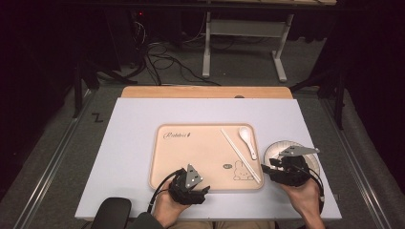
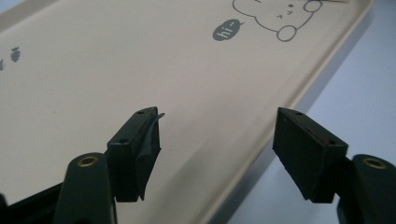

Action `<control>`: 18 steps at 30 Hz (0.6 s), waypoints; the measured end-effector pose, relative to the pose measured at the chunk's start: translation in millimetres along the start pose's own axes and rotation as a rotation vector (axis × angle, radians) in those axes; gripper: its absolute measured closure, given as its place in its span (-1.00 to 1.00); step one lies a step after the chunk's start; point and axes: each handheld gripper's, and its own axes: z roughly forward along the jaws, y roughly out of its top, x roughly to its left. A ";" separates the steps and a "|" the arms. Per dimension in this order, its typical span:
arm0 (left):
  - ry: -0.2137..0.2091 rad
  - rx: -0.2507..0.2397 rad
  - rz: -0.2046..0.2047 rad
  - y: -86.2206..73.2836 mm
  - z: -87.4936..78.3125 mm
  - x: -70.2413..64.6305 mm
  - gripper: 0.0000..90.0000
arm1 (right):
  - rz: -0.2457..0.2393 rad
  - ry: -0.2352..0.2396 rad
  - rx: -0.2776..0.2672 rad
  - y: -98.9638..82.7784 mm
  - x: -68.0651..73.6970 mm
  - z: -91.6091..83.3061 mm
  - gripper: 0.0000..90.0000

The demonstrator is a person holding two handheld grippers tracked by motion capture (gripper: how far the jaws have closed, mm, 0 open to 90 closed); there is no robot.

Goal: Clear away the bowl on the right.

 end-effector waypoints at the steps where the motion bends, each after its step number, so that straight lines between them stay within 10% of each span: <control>1: 0.005 -0.008 -0.009 0.8 1.9 -0.1 -0.32 | 0.001 -0.014 -0.005 -1.4 -1.5 -1.5 0.29; 18: -0.038 0.008 -0.005 4.7 16.4 -7.6 -0.33 | 0.160 -0.182 -0.003 -35.4 -39.7 -32.3 0.35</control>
